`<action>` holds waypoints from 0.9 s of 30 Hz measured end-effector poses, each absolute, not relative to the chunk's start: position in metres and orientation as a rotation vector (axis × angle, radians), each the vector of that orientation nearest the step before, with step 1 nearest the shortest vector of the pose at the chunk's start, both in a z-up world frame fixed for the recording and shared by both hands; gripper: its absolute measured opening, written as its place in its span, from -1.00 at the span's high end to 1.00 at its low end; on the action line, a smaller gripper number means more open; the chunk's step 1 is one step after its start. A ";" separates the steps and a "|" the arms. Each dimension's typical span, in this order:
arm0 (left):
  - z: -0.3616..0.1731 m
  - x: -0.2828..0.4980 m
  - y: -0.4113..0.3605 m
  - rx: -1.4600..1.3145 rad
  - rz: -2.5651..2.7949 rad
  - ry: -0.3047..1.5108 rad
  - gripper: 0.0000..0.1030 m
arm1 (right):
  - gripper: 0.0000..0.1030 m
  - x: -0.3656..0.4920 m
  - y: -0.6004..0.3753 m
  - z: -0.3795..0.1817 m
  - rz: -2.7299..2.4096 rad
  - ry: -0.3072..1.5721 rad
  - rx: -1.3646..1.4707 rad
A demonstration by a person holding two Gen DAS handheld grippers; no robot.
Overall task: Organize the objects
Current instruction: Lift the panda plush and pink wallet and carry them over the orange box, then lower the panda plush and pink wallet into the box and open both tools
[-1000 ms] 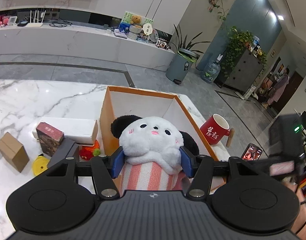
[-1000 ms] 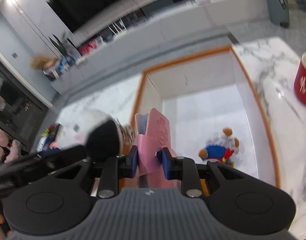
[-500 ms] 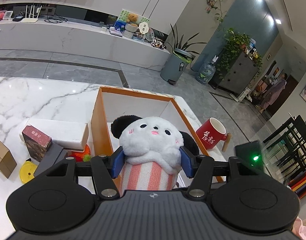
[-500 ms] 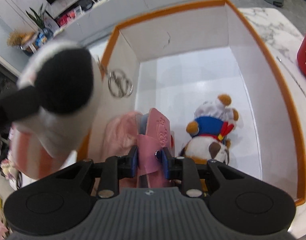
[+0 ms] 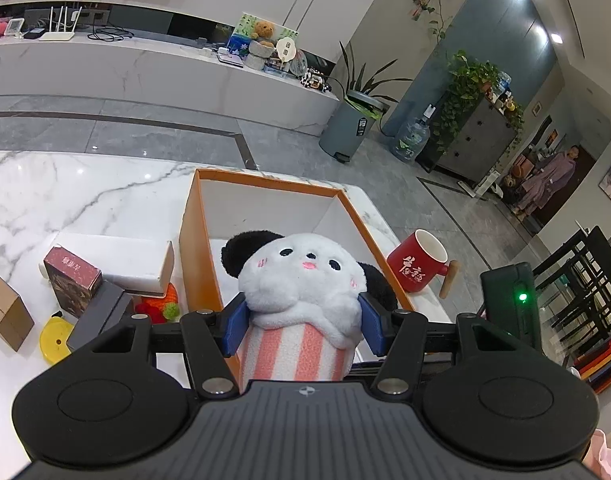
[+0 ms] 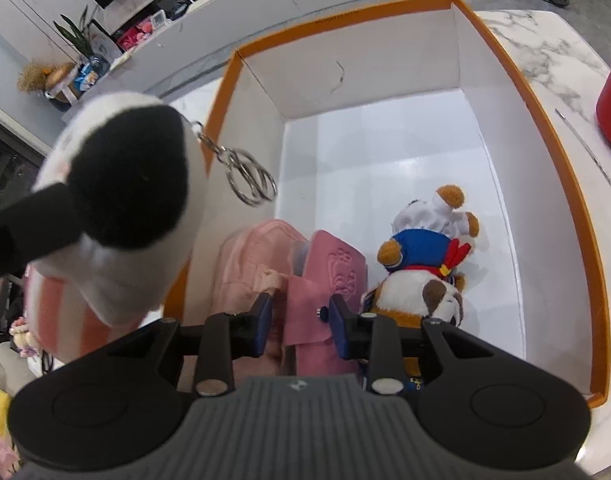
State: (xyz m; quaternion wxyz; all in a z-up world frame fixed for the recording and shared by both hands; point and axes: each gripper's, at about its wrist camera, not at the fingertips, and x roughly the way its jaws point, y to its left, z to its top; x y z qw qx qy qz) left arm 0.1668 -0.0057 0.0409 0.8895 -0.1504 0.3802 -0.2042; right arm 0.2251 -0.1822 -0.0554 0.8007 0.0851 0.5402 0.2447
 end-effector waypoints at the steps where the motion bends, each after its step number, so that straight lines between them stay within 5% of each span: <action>1: 0.043 0.167 -0.007 -0.314 -0.427 0.789 -0.28 | 0.33 0.224 -0.183 -0.052 0.525 1.153 0.185; 15: 0.013 0.201 -0.067 -0.503 -0.527 0.925 -0.28 | 0.32 0.195 -0.253 0.025 0.387 0.887 -0.047; 27: -0.058 0.245 -0.096 -0.614 -0.439 1.113 -0.32 | 0.33 0.217 -0.283 0.008 0.335 0.886 -0.182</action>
